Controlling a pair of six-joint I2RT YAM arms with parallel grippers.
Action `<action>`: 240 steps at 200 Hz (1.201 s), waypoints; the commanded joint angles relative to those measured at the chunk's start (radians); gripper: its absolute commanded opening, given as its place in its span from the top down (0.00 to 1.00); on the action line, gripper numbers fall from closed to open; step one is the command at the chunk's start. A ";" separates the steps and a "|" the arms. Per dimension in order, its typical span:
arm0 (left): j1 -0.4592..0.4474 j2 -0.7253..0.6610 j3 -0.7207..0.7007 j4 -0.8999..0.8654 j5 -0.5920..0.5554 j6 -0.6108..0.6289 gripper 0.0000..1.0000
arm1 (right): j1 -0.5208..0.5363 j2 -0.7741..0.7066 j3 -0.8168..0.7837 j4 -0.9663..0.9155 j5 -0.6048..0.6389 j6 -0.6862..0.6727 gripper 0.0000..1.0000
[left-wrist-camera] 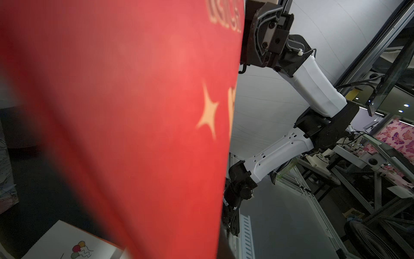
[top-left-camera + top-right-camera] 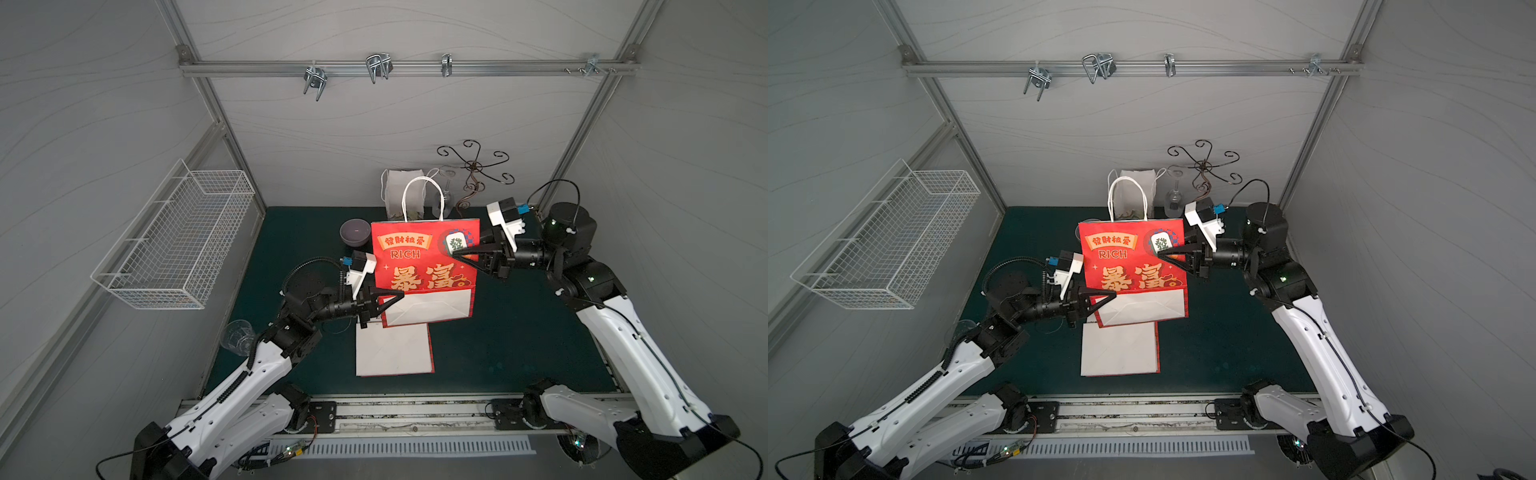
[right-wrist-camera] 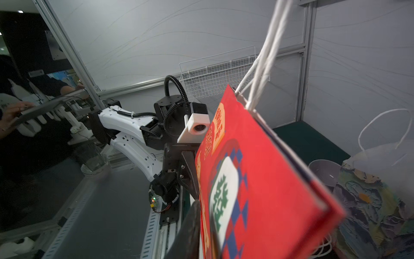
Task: Put away the paper bag
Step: Press the paper bag.
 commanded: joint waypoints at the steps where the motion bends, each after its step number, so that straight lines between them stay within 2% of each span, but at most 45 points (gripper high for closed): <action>1: -0.002 -0.003 0.009 -0.007 0.015 0.033 1.00 | -0.004 0.011 0.026 0.045 -0.024 0.014 0.92; 11: -0.002 -0.004 0.007 -0.009 0.015 0.032 1.00 | -0.004 0.011 0.028 0.048 -0.028 0.019 1.00; 32: -0.001 -0.003 0.007 -0.014 0.019 0.038 1.00 | -0.005 0.011 0.031 0.061 -0.030 0.027 1.00; 37: -0.002 -0.002 0.007 -0.016 0.019 0.038 1.00 | -0.005 0.010 0.029 0.064 -0.028 0.029 0.95; 46: -0.001 -0.002 0.007 -0.021 0.019 0.039 1.00 | -0.005 0.008 0.029 0.071 -0.022 0.037 0.75; 51: -0.002 -0.001 0.007 -0.022 0.020 0.039 1.00 | -0.005 0.008 0.029 0.074 -0.019 0.040 0.68; 59: -0.001 -0.001 0.007 -0.021 0.019 0.041 1.00 | -0.006 0.007 0.030 0.081 -0.016 0.045 0.64; 69: -0.002 0.001 0.007 -0.024 0.020 0.041 1.00 | -0.009 0.005 0.033 0.089 -0.015 0.051 0.64; 81: -0.003 0.003 0.007 -0.025 0.019 0.041 1.00 | -0.011 0.005 0.039 0.092 -0.018 0.053 0.68; 115: -0.002 0.005 0.003 -0.025 0.021 0.039 1.00 | -0.016 0.010 0.046 0.096 -0.035 0.054 1.00; 133: -0.002 0.004 -0.003 -0.028 0.021 0.041 1.00 | -0.017 0.010 0.046 0.101 -0.033 0.060 1.00; 150: -0.002 0.001 -0.007 -0.030 0.021 0.042 1.00 | -0.018 0.008 0.050 0.103 -0.023 0.063 0.79; 162: -0.002 -0.001 -0.010 -0.030 0.020 0.041 1.00 | -0.019 0.009 0.054 0.103 -0.023 0.065 0.76; 181: -0.002 -0.001 -0.011 -0.035 0.021 0.044 1.00 | -0.020 0.010 0.058 0.104 -0.026 0.066 0.80; 203: -0.002 0.000 -0.014 -0.034 0.023 0.044 1.00 | -0.021 0.014 0.060 0.104 -0.043 0.067 1.00; 238: -0.002 -0.009 -0.016 -0.031 0.016 0.048 1.00 | -0.023 0.006 0.058 0.096 -0.036 0.061 1.00; 240: -0.001 -0.010 -0.016 -0.029 0.015 0.048 1.00 | -0.024 0.004 0.059 0.094 -0.033 0.060 0.95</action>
